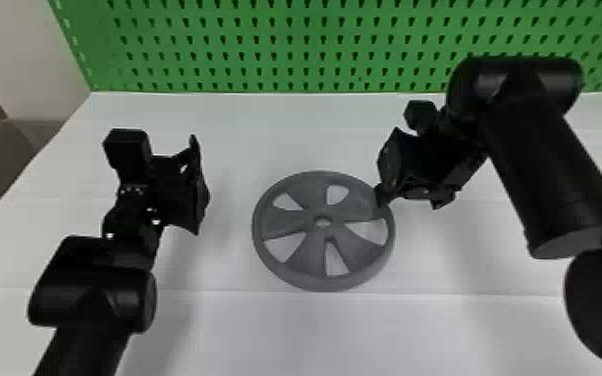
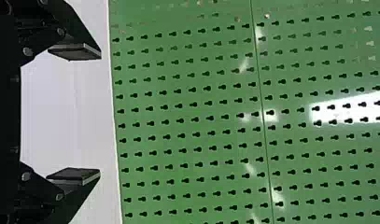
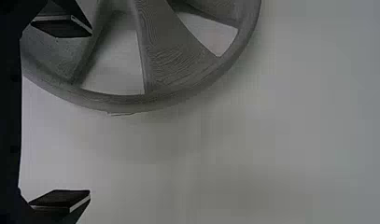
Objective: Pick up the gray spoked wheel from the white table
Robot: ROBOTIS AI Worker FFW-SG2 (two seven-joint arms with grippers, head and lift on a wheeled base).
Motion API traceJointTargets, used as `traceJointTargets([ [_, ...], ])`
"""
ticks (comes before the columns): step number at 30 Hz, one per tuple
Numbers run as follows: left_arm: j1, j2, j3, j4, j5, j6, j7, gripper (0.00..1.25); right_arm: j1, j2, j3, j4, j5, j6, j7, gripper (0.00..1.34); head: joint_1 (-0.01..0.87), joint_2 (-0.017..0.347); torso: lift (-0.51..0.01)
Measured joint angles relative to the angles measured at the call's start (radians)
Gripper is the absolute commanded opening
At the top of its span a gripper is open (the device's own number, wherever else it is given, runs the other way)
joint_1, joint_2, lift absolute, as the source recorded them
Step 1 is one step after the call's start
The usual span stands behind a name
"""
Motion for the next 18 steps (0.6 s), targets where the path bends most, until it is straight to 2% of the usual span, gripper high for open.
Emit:
traceJointTargets([
  [18,-0.004,0.011,-0.008,0.001,0.002,0.004,0.000,0.88,0.012,0.000,-0.002,0.011,-0.045,0.000,0.000,1.25,0.779,0.071,-0.097],
])
